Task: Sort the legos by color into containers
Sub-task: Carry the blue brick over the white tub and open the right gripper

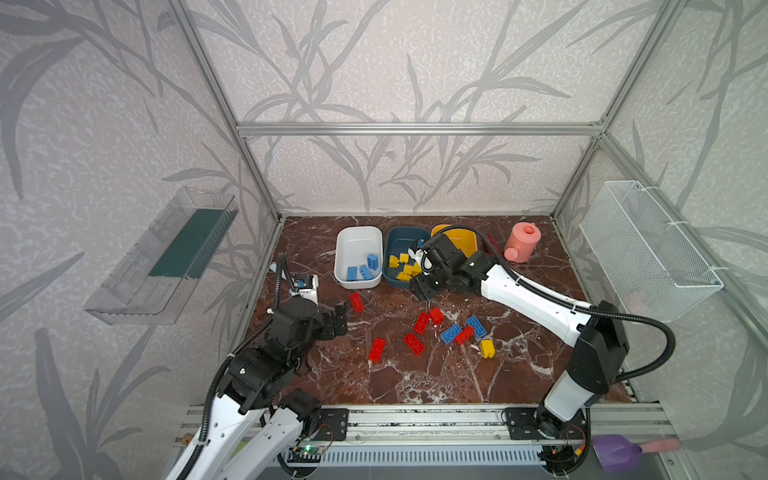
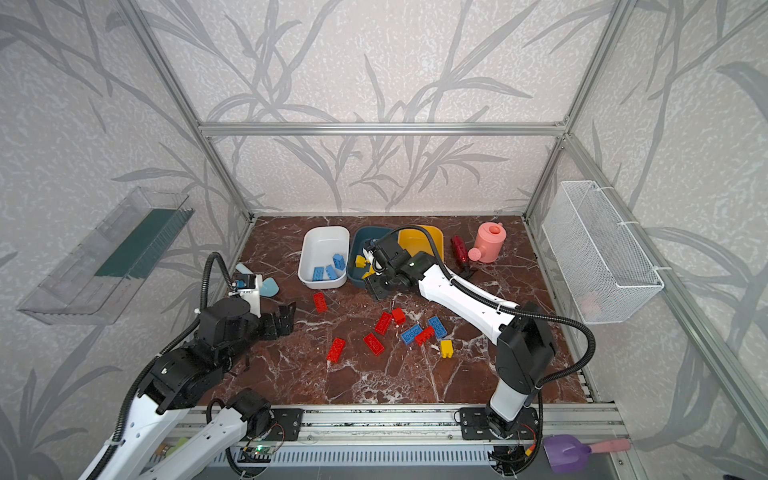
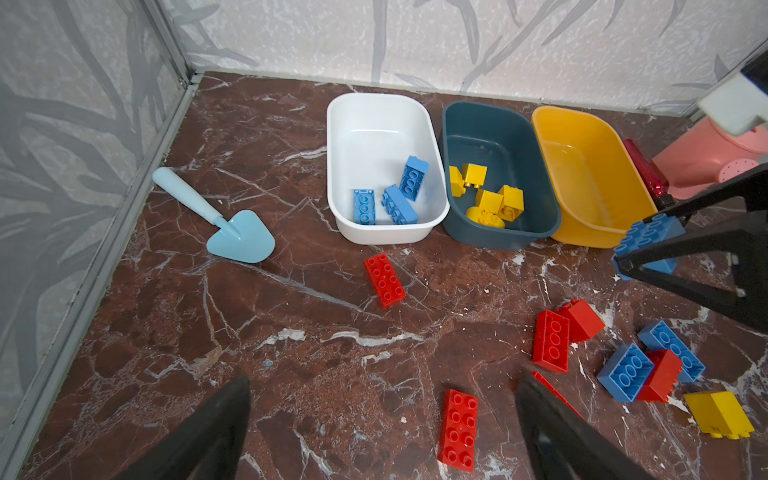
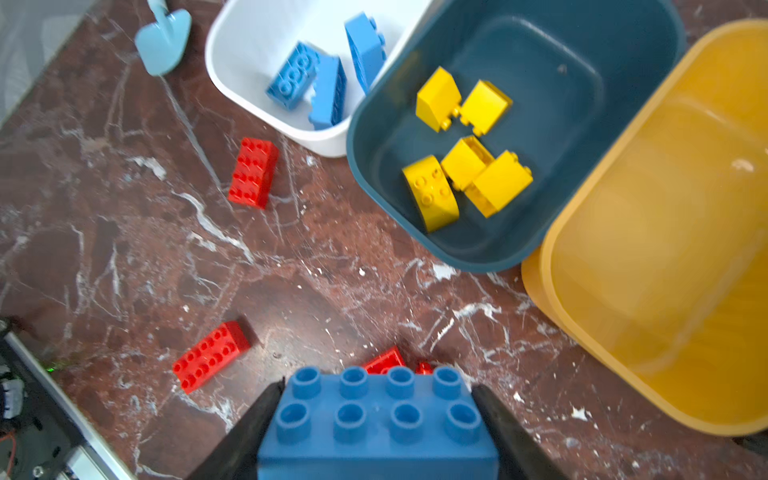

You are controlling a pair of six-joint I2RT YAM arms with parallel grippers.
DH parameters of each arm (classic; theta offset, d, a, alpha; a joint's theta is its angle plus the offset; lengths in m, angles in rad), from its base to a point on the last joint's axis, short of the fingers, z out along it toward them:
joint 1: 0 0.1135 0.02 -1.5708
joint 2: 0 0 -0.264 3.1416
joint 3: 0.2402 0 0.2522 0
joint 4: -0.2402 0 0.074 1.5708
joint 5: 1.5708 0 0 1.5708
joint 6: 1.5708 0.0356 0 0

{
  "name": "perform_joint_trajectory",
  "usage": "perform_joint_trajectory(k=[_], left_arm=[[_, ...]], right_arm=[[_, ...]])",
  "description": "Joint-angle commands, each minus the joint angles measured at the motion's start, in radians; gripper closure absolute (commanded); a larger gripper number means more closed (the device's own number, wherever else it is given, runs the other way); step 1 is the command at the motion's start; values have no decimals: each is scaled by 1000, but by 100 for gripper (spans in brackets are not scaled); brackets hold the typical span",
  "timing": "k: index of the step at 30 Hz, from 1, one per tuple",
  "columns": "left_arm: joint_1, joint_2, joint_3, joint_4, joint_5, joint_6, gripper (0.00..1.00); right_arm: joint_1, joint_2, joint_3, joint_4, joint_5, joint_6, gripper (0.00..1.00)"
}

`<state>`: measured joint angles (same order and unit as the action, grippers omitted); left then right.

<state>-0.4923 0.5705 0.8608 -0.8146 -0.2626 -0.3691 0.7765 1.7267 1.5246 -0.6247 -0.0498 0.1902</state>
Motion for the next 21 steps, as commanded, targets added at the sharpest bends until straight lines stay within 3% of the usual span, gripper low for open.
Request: perform_joint_trajectory(k=[1, 13, 21], left_arm=[[3, -23, -17, 6, -49, -2, 1], [2, -44, -20, 14, -48, -1, 1], [2, -38, -25, 25, -23, 3, 1]], right_arm=[[-5, 81, 94, 59, -85, 13, 45], [-1, 467, 578, 34, -186, 35, 46], [3, 797, 1035, -139, -179, 14, 46]])
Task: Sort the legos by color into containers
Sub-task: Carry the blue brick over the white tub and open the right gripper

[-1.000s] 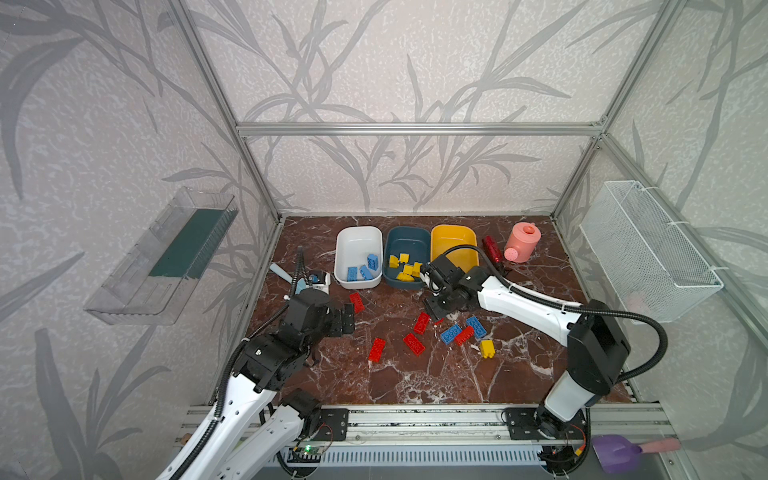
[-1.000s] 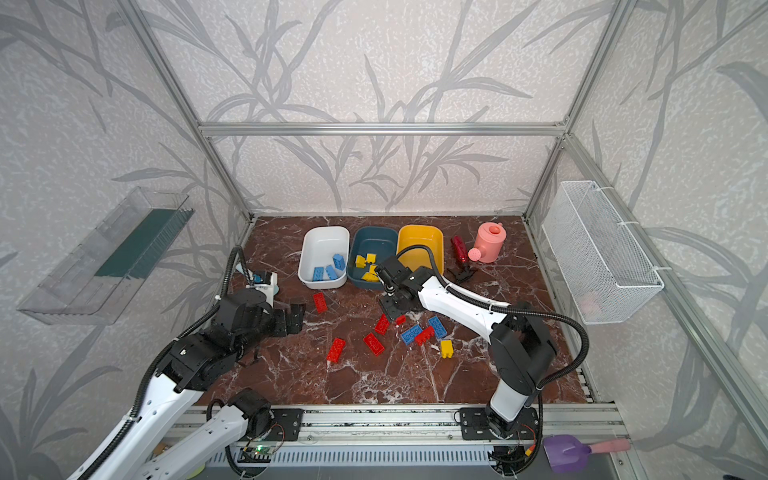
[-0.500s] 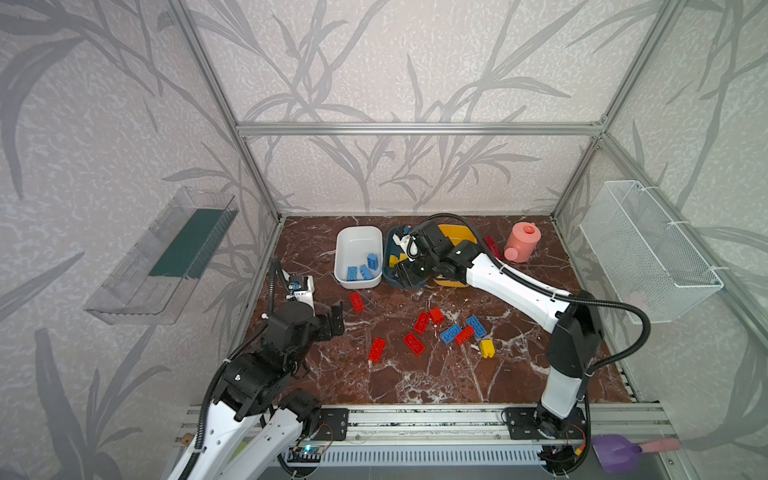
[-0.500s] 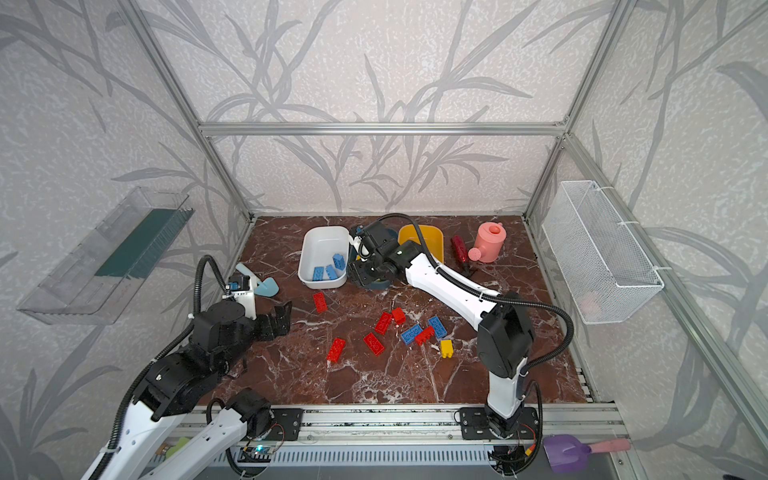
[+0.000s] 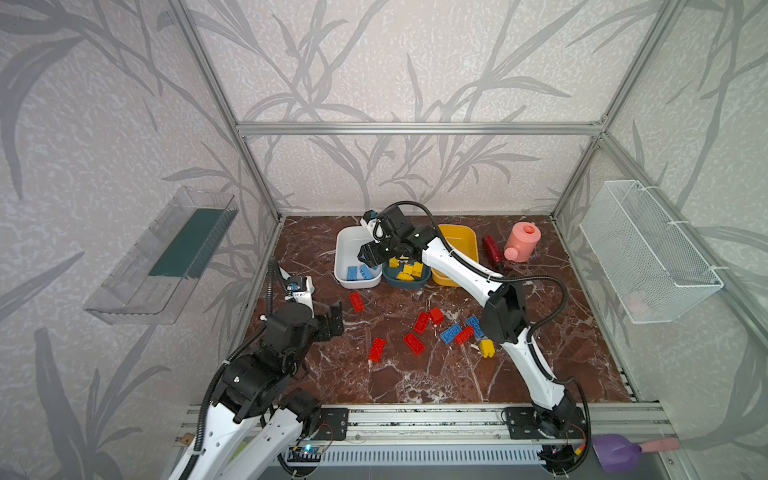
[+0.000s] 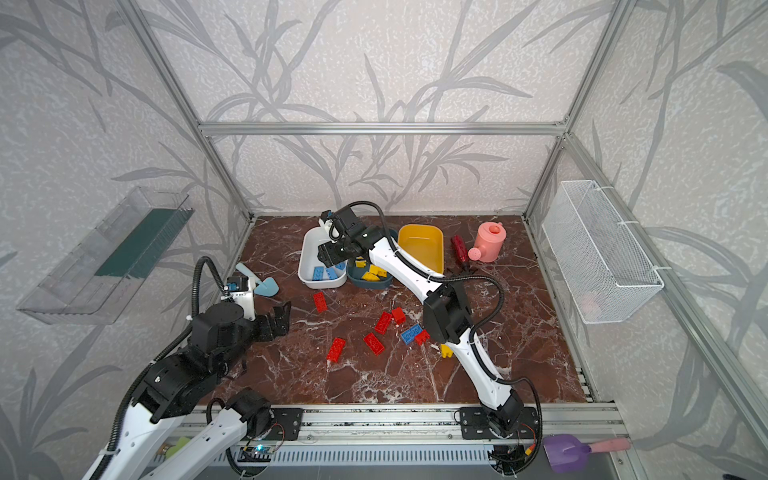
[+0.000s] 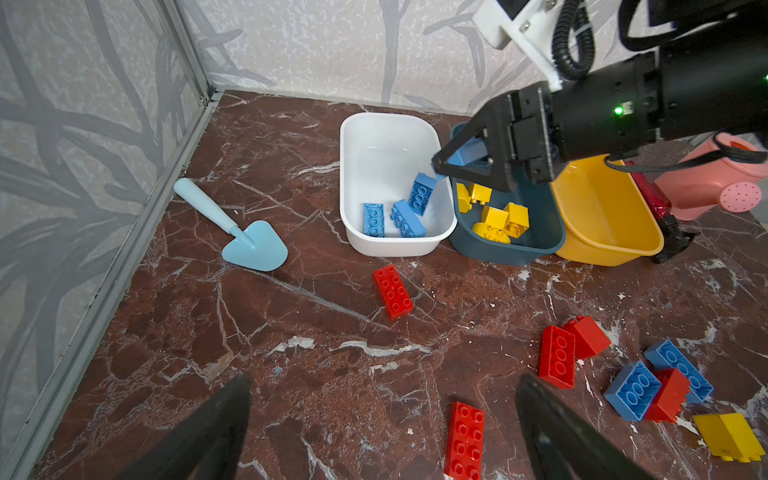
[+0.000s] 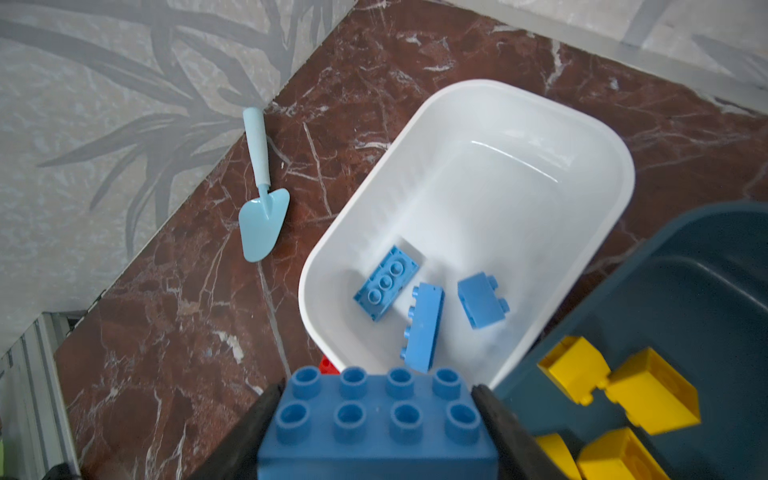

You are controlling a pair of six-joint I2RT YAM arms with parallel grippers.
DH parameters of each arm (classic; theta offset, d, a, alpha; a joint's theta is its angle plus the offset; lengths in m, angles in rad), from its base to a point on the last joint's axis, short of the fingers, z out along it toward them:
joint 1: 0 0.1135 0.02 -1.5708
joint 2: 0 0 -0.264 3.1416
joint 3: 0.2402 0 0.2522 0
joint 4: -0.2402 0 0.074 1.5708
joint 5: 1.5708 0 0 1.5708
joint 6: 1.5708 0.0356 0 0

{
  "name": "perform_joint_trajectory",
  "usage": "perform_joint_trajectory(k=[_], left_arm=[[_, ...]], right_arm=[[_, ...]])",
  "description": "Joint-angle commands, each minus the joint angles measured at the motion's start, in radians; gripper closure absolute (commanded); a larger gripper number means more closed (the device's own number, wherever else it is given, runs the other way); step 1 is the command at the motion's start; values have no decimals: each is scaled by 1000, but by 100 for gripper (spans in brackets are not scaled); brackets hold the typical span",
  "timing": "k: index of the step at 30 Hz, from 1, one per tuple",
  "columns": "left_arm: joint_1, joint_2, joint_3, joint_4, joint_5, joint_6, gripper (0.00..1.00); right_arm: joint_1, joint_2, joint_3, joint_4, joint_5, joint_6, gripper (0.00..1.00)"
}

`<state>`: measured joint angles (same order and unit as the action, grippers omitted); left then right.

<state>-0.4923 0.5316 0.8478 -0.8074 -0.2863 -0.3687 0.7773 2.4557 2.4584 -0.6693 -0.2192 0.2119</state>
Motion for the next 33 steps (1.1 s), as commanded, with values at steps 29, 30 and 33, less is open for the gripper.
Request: perform_joint_trajectory(k=[29, 30, 33], left_arm=[[-2, 129, 0, 47, 188, 71, 1], [-5, 146, 4, 47, 194, 74, 1], [-32, 186, 23, 52, 194, 74, 1]], right_arm=[[-9, -158, -60, -56, -18, -35, 14], [-13, -225, -159, -15, -14, -33, 14], [-38, -437, -486, 150, -14, 4, 14]])
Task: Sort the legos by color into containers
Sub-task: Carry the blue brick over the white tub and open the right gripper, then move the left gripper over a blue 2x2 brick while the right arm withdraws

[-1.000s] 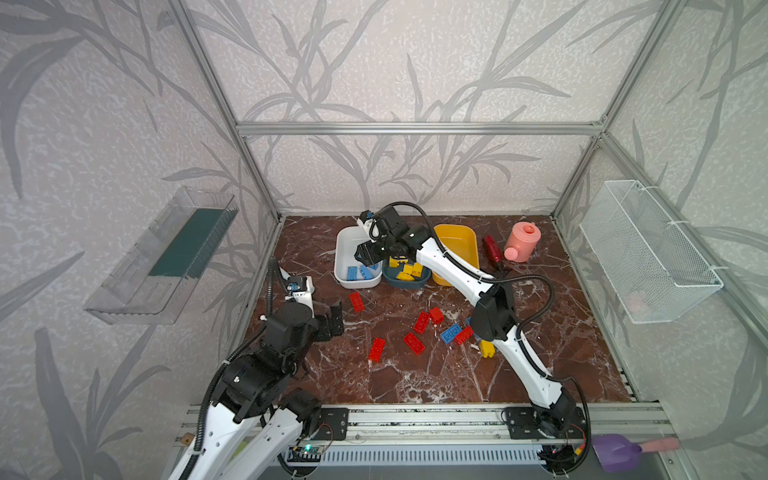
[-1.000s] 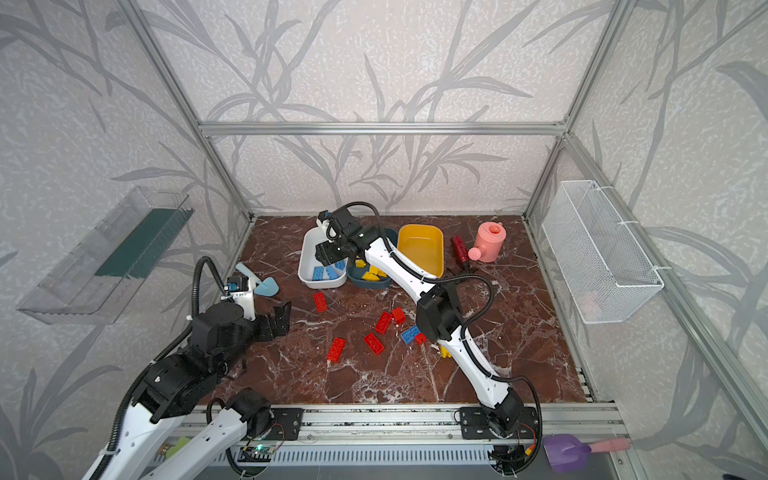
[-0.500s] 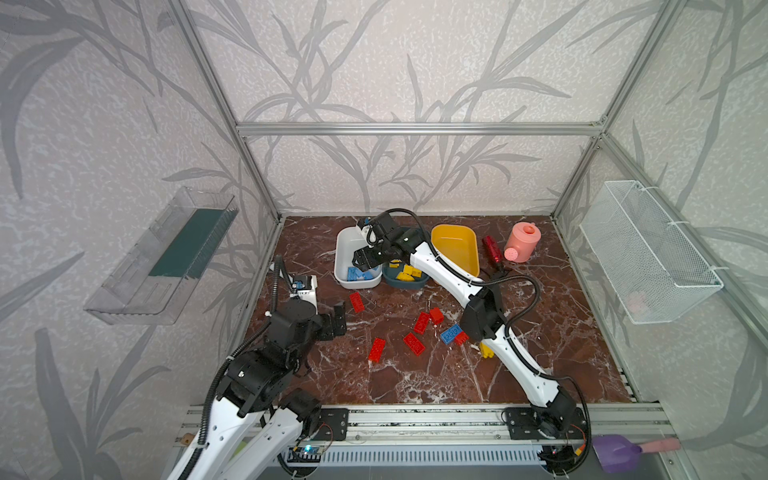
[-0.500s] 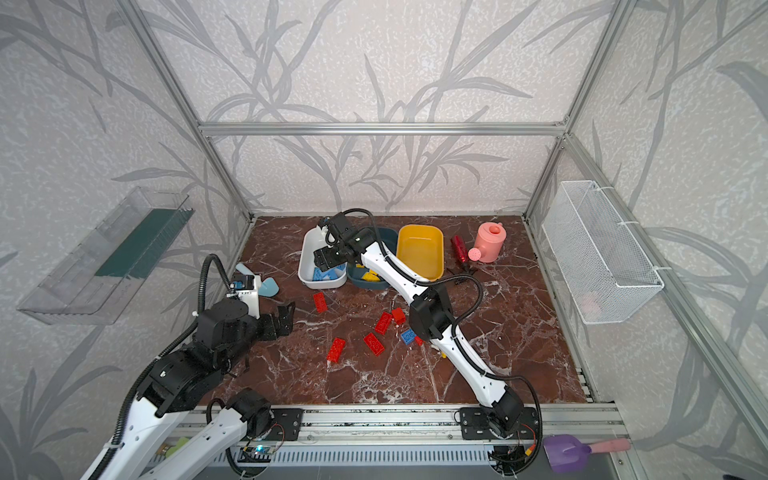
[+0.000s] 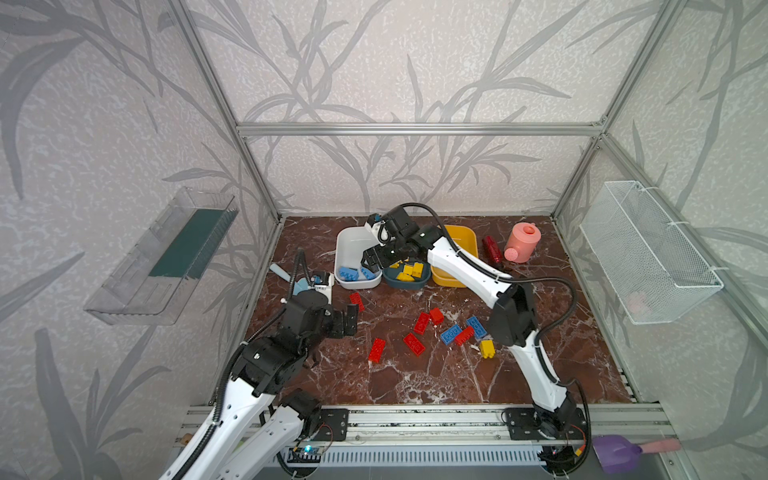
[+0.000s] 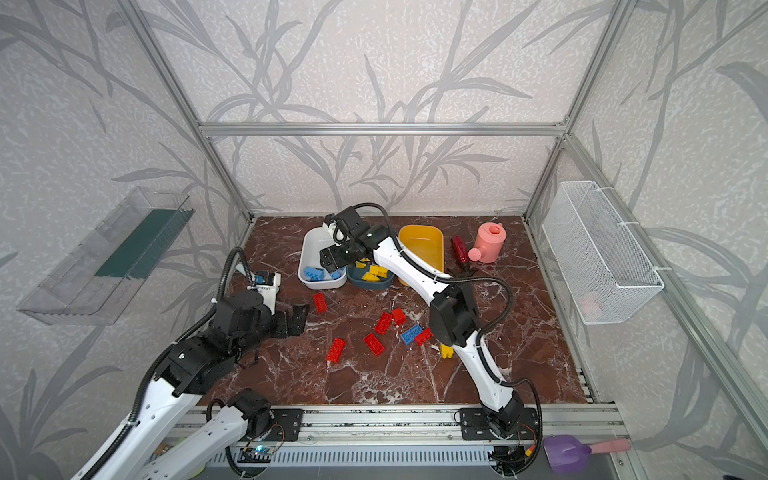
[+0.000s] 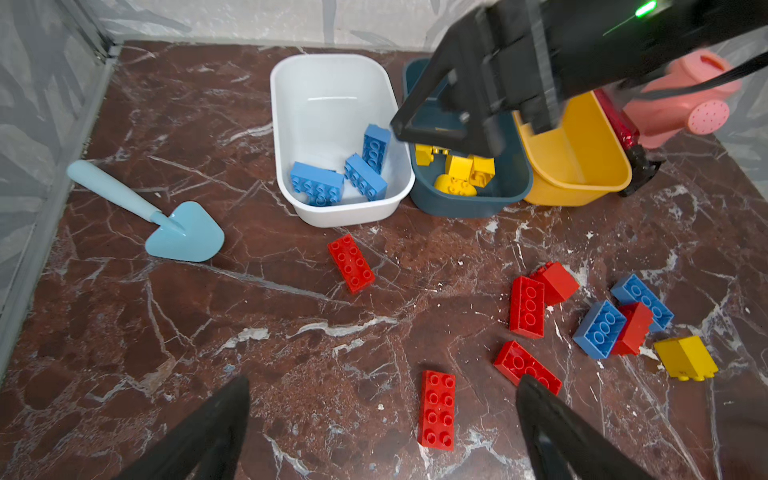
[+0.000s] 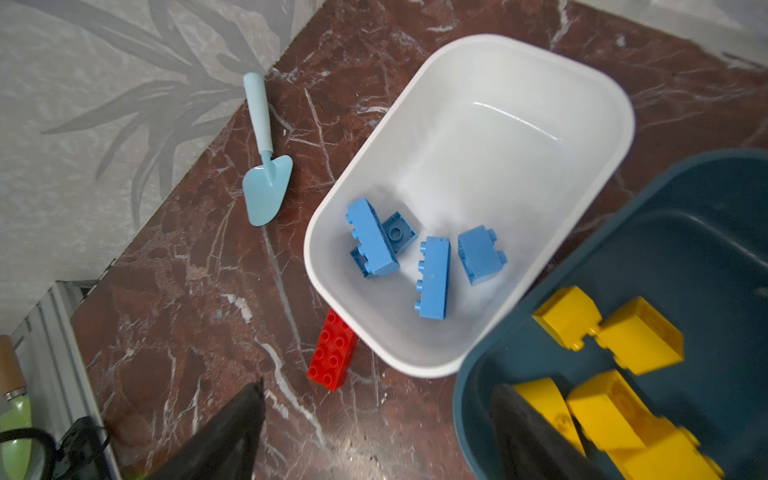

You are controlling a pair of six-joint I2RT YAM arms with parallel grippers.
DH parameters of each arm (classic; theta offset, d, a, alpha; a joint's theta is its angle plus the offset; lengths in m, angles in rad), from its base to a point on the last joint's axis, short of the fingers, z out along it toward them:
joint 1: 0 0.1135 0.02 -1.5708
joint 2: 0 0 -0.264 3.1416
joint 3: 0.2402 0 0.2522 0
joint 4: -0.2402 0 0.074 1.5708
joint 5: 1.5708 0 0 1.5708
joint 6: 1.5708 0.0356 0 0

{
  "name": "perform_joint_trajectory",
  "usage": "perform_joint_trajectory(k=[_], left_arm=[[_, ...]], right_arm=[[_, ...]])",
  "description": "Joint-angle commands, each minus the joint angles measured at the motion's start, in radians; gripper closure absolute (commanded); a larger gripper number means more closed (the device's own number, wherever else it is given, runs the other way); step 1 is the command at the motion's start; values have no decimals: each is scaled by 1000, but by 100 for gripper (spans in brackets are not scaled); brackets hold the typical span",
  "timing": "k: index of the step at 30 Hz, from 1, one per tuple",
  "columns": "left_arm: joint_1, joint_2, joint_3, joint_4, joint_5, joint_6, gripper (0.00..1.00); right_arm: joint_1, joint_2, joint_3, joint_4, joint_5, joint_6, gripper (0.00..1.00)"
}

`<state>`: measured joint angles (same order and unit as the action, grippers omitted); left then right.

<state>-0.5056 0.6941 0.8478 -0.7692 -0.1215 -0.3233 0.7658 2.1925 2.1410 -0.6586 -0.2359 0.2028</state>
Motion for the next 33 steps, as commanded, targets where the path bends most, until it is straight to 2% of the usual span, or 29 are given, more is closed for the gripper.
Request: perform_joint_trajectory(k=[1, 7, 14, 19, 23, 27, 33], left_arm=[[-37, 35, 30, 16, 19, 27, 1], [-214, 168, 95, 29, -74, -2, 3], [-346, 365, 126, 162, -79, -47, 8], [-413, 541, 189, 191, -45, -77, 9], [-473, 679, 221, 256, -24, -75, 11], [-509, 815, 271, 281, 14, -69, 15], [-560, 976, 341, 303, 61, -27, 19]], right_arm=[[-40, -260, -290, 206, 2, 29, 14], [-163, -658, -813, 341, -8, 111, 14], [-350, -1032, -1220, 362, -39, 197, 14], [-449, -1215, -1400, 355, -55, 251, 14], [-498, -1309, -1540, 388, 13, 317, 13], [-546, -1355, -1631, 428, 11, 357, 13], [-563, -1378, -1682, 467, 23, 371, 13]])
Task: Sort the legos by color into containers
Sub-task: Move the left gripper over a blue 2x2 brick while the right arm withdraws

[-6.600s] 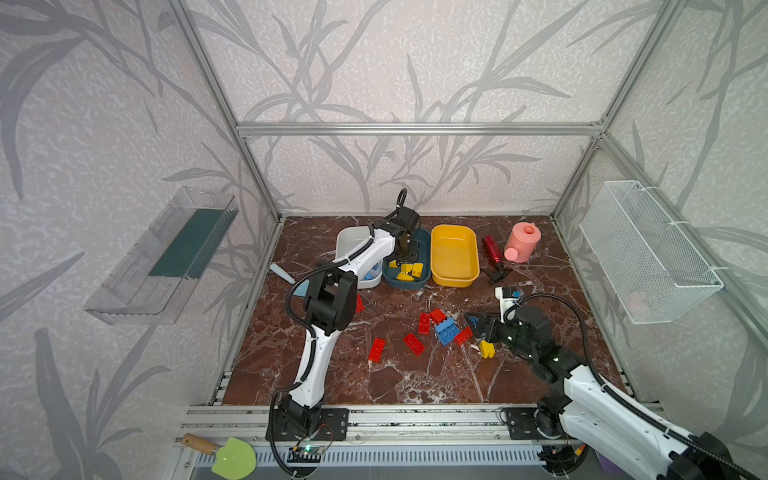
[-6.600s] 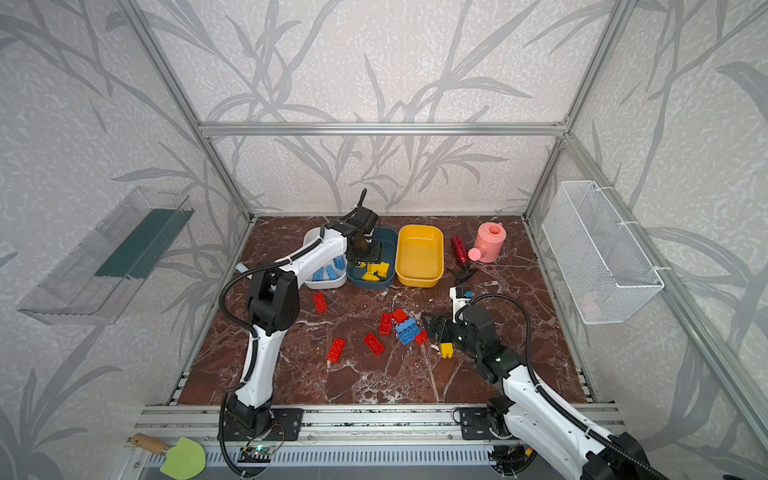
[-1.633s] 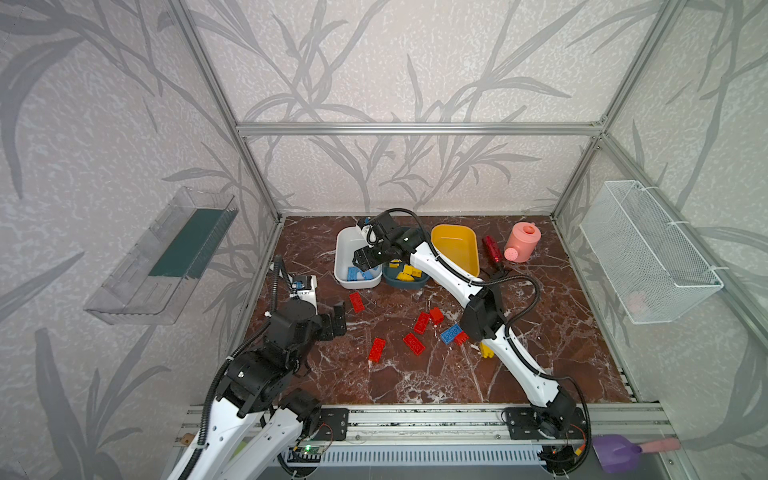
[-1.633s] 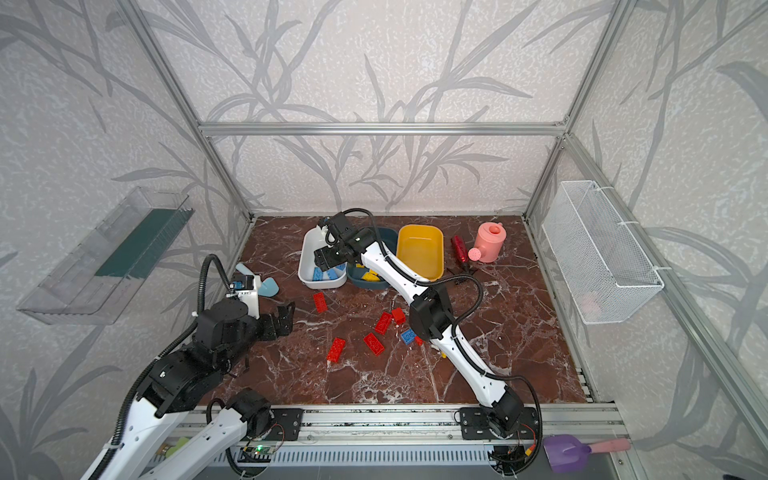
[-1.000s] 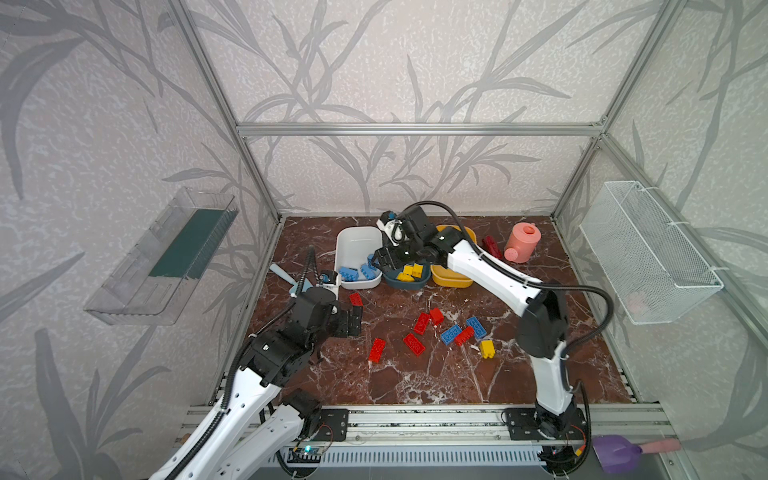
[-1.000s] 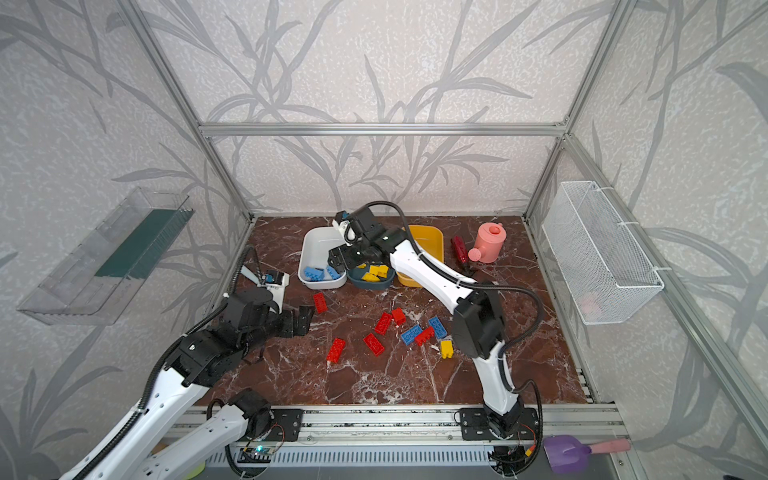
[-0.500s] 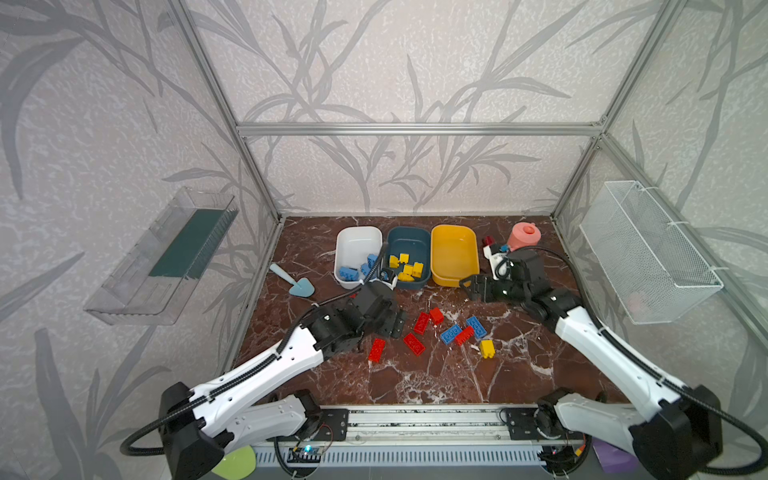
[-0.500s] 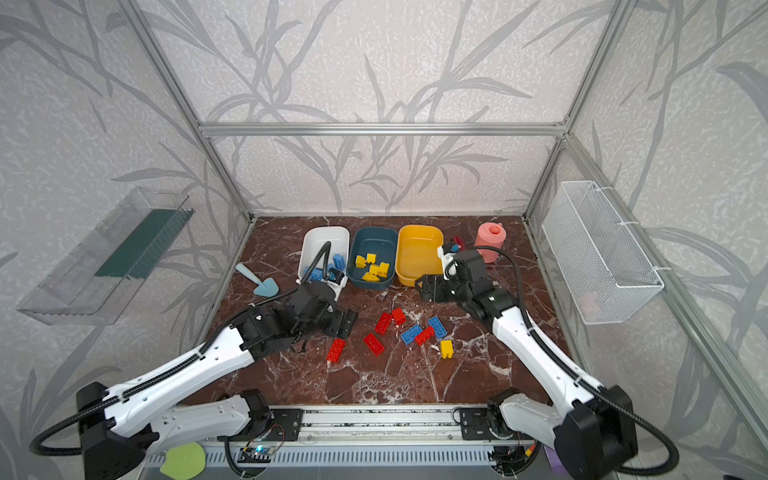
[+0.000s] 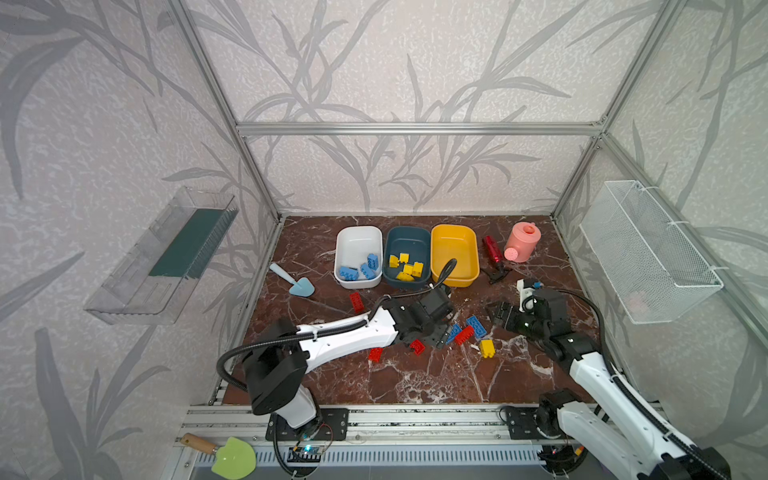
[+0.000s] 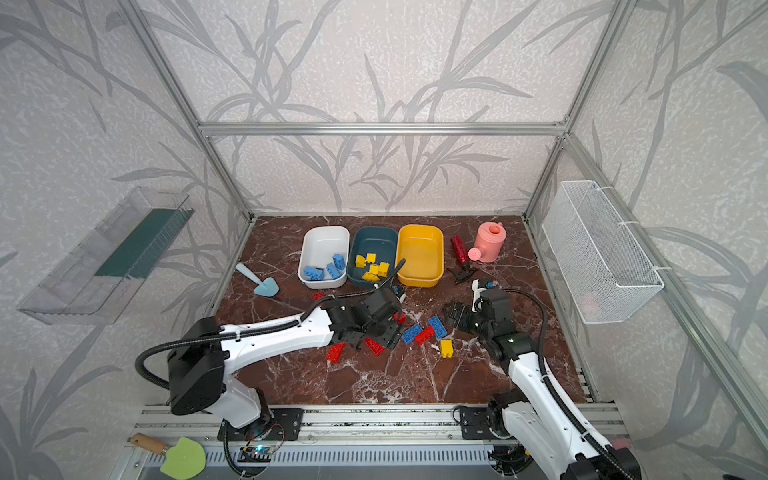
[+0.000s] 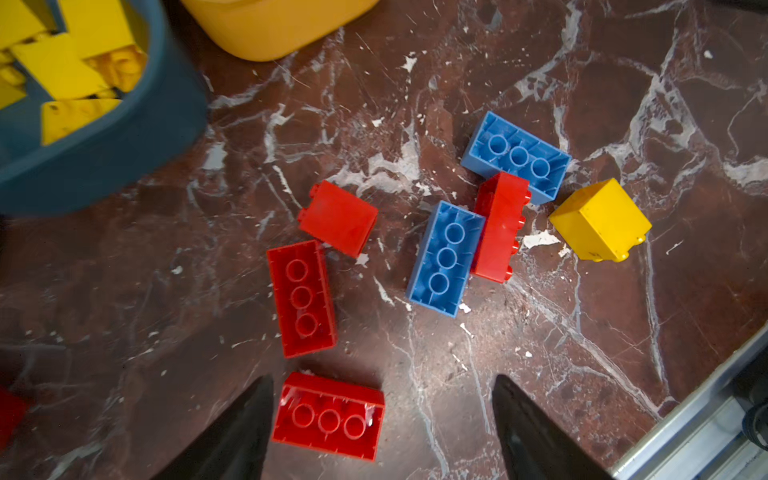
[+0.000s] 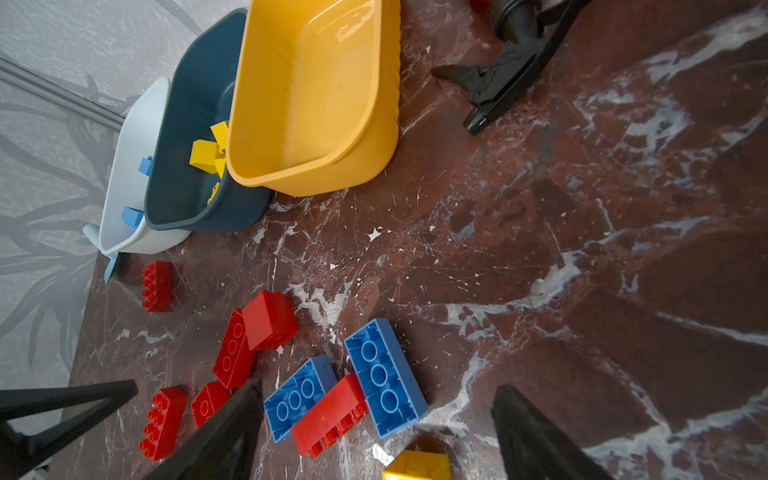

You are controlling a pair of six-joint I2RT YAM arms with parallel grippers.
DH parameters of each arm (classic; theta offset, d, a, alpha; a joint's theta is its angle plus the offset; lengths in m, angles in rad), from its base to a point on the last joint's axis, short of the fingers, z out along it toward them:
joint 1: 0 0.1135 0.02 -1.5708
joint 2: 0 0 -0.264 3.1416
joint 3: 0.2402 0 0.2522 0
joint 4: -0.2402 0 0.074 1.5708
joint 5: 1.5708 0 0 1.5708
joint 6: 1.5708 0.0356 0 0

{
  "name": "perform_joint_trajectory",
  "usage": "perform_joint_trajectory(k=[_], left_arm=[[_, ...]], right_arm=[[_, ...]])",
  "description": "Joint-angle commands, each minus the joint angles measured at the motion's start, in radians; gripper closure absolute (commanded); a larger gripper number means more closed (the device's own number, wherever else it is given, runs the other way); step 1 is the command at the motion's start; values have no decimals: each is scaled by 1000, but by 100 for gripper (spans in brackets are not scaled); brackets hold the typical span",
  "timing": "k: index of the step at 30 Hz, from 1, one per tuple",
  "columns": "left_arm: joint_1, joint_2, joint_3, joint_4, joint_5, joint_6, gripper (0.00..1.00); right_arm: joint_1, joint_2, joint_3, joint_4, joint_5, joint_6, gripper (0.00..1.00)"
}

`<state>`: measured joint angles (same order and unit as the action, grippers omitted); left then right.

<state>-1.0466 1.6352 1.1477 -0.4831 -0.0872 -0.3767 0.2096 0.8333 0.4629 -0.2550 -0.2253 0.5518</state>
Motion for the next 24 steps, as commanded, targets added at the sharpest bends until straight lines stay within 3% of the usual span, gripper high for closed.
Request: perform_joint_trajectory(k=[1, 9, 24], left_arm=[[-27, 56, 49, 21, 34, 34, 19], [-31, 173, 80, 30, 65, 62, 31], [-28, 311, 150, 17, 43, 106, 41]], right_arm=[[-10, -19, -5, 68, 11, 23, 13], [-19, -16, -13, 83, 2, 27, 13], [-29, -31, -21, 86, -5, 25, 12]])
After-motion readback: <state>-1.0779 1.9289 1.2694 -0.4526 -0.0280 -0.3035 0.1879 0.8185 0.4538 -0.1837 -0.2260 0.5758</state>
